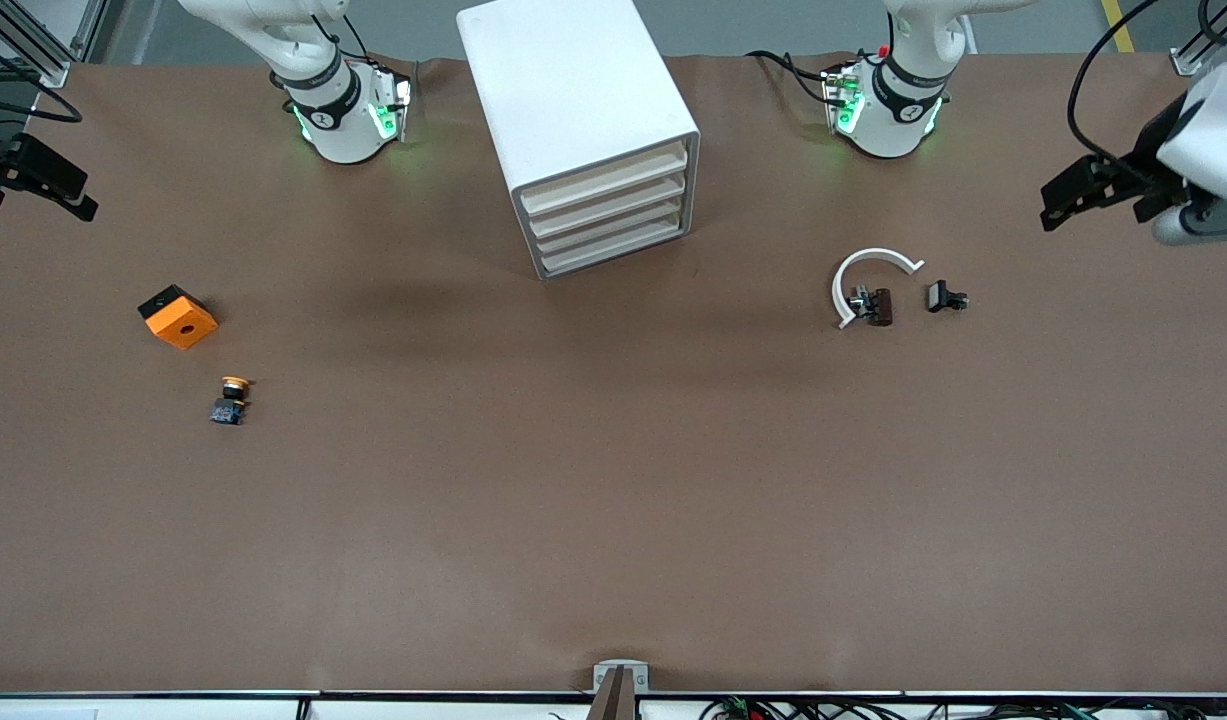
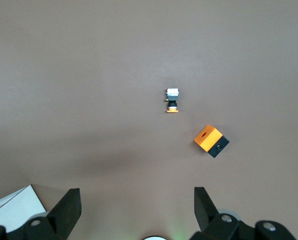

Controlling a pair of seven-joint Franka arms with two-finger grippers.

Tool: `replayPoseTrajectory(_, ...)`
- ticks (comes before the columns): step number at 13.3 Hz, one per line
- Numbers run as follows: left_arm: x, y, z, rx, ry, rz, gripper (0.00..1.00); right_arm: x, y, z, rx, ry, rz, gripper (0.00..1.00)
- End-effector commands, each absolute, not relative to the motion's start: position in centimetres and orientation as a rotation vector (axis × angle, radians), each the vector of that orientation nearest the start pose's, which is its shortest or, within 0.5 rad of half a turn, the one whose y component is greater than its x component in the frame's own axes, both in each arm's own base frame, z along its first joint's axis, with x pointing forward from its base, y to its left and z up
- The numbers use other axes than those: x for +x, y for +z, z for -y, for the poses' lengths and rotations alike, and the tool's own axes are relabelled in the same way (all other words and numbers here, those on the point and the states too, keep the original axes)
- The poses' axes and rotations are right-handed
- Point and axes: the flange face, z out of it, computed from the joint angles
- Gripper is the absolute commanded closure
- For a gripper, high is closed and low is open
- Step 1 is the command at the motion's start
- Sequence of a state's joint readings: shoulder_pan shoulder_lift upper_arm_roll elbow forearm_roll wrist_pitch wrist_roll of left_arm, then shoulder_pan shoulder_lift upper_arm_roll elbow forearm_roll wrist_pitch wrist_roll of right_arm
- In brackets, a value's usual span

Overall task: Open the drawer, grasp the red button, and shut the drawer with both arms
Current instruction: 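Reach the left gripper toward the white cabinet's drawer front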

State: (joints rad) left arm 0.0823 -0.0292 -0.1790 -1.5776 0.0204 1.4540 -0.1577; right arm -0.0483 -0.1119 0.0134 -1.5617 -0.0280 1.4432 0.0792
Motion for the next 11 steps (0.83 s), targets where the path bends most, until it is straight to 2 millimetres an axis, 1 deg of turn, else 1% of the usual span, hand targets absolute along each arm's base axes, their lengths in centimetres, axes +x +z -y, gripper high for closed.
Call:
replayPoseTrajectory(1,56.9,58.6,5.5,-3.123,0.238,0.1,0.0,50.8,68.2,2.2,-3.152,-0.003,-0.195,0.0)
replayPoseTrajectory(2,57.9,56.9,6.1,-3.125,0.246,0.131,0.0,50.8,68.2,2.2,-3.152,-0.003,-0.195,0.0)
replayPoseTrajectory(3,59.1,55.1,7.3,-3.13,0.248,0.209,0.0,50.8,68.2,2.2,-3.152,-0.003,-0.195,0.0)
replayPoseTrajectory(4,60.0,52.8,8.3,-3.119,0.283,0.323,0.0,50.8,68.2,2.2,-3.152,-0.003,-0.195,0.0)
replayPoseTrajectory(5,60.6,51.0,10.1,-3.099,0.31,0.461,0.0,50.8,68.2,2.2,-3.152,-0.003,-0.195,0.0)
replayPoseTrajectory(7,62.3,46.6,14.0,-3.04,0.289,0.741,0.0,50.8,68.2,2.2,-3.154,-0.003,-0.195,0.0)
replayPoseTrajectory(8,62.7,44.2,16.6,-3.003,0.301,0.84,0.0,50.8,68.2,2.2,-3.152,-0.003,-0.195,0.0)
replayPoseTrajectory(9,62.9,41.6,18.2,-2.957,0.336,0.903,0.0,50.8,68.2,2.2,-3.154,-0.003,-0.195,0.0)
replayPoseTrajectory(10,63.0,39.6,20.1,-2.928,0.35,0.964,0.0,50.8,68.2,2.1,-3.154,-0.003,-0.195,0.0)
replayPoseTrajectory(11,63.5,38.1,21.0,-2.899,0.341,1.078,0.0,50.8,68.3,1.9,-3.153,-0.006,-0.202,0.0)
